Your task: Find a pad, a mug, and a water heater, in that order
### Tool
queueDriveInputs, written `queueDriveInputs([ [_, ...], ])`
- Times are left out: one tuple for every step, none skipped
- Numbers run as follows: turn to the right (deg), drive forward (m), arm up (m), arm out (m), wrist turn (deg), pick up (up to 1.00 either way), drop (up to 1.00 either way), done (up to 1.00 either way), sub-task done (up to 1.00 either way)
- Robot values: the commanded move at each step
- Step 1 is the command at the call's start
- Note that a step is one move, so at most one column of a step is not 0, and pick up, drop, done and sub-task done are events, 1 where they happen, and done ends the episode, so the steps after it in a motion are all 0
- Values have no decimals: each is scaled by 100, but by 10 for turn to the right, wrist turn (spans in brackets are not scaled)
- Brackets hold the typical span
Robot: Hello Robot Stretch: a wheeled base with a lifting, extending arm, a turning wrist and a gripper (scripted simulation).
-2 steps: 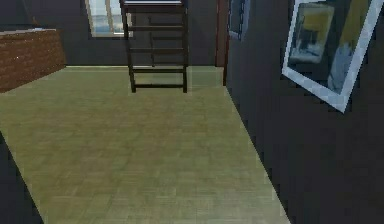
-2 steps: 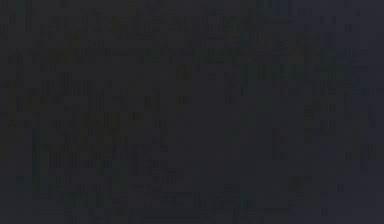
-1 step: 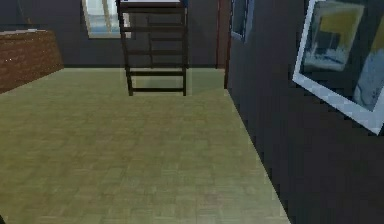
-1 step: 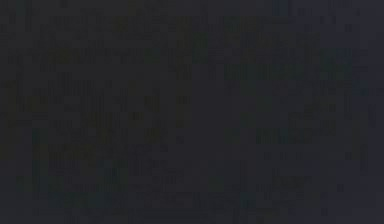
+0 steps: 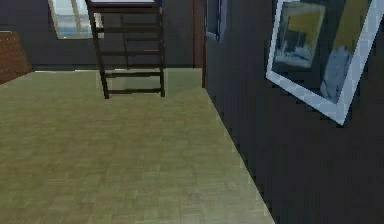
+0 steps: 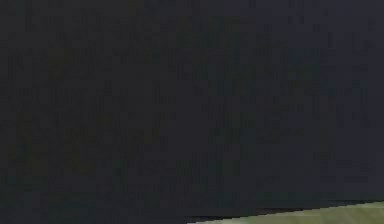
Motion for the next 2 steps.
queueDriveInputs([
  [0,100,0,0,0,0,0,0,0],
  [0,100,0,0,0,0,0,0,0],
])
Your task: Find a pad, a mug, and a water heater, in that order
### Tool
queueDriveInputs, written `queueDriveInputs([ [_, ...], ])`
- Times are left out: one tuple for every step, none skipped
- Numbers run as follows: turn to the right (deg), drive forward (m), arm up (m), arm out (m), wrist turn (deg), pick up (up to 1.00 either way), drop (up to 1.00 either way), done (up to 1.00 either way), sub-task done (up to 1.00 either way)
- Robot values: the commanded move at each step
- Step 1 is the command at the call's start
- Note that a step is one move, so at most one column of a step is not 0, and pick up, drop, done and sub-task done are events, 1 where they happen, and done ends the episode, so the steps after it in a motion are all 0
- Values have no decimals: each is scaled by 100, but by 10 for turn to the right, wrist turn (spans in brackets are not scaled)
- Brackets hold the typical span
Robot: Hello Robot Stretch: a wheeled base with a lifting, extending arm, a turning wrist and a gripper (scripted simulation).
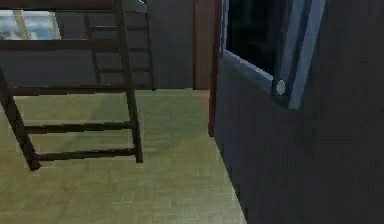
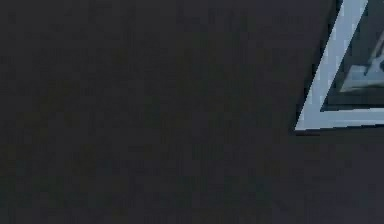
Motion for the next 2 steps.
queueDriveInputs([
  [0,100,0,0,0,0,0,0,0],
  [0,55,0,0,0,0,0,0,0],
])
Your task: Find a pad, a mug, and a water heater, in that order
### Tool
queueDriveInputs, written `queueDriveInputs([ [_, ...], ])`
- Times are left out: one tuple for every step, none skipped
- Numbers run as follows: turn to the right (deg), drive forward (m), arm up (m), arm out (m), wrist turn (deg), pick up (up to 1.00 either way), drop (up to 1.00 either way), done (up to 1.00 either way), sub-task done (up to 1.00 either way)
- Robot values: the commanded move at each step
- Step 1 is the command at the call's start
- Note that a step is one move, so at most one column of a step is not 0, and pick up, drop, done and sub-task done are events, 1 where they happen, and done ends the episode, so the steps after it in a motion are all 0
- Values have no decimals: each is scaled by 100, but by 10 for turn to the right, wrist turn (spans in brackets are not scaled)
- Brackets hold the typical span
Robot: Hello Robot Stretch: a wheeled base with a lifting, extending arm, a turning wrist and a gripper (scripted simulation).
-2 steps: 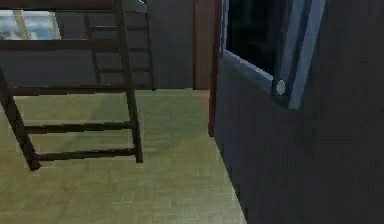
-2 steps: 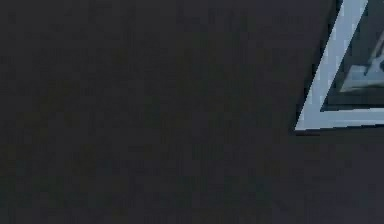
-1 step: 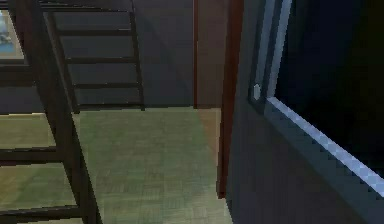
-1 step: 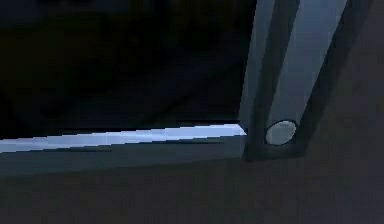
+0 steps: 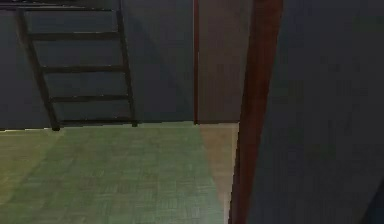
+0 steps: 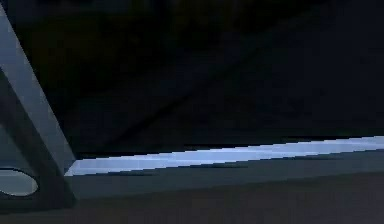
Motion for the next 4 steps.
queueDriveInputs([
  [0,95,0,0,0,0,0,0,0],
  [450,0,0,0,0,0,0,0,0],
  [120,0,0,0,0,0,0,0,0],
  [0,100,0,0,0,0,0,0,0],
])
